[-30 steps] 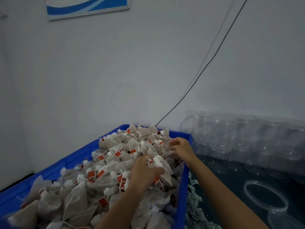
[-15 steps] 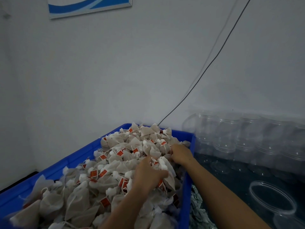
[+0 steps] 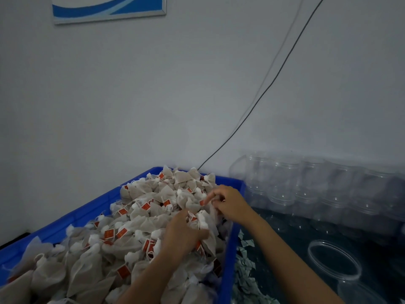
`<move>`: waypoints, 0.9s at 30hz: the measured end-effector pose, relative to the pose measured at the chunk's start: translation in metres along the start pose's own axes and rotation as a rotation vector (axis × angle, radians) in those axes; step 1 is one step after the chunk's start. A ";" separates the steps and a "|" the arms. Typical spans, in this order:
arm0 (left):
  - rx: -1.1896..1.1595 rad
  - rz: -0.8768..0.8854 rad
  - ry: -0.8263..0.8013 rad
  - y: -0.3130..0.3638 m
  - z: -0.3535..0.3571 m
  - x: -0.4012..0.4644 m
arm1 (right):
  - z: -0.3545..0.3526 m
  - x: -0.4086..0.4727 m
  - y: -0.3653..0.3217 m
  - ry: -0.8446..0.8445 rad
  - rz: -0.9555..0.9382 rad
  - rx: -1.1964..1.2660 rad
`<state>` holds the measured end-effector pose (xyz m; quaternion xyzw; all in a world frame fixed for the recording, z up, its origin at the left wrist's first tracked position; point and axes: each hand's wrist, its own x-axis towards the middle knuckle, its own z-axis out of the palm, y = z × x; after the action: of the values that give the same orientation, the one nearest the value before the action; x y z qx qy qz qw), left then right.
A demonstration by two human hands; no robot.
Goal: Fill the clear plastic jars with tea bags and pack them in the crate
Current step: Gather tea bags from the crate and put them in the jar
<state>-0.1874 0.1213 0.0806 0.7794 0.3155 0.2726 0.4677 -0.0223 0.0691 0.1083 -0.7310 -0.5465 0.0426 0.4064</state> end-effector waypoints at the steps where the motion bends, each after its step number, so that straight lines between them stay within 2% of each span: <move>1: 0.001 0.005 -0.002 0.000 0.000 0.000 | 0.000 -0.003 -0.002 -0.055 -0.006 0.008; 4: 0.023 0.024 -0.010 -0.002 0.001 0.000 | -0.002 -0.011 -0.010 -0.196 -0.029 0.073; 6: 0.034 0.032 -0.022 -0.003 0.002 0.000 | -0.002 -0.013 -0.014 -0.266 -0.065 0.002; 12: 0.016 0.024 -0.021 -0.007 0.002 0.004 | -0.004 -0.016 -0.014 -0.349 -0.056 -0.008; 19: 0.013 -0.046 0.013 -0.006 0.003 0.009 | 0.015 -0.017 -0.014 -0.126 -0.095 -0.094; 24: -0.052 -0.028 0.112 -0.002 0.001 0.007 | 0.012 -0.009 -0.010 0.044 0.027 -0.149; 27: -0.060 -0.045 0.131 -0.003 -0.001 0.006 | 0.009 -0.003 -0.006 0.072 0.096 -0.252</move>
<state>-0.1846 0.1273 0.0794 0.7381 0.3545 0.3216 0.4755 -0.0328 0.0717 0.1046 -0.8027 -0.4968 -0.0334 0.3283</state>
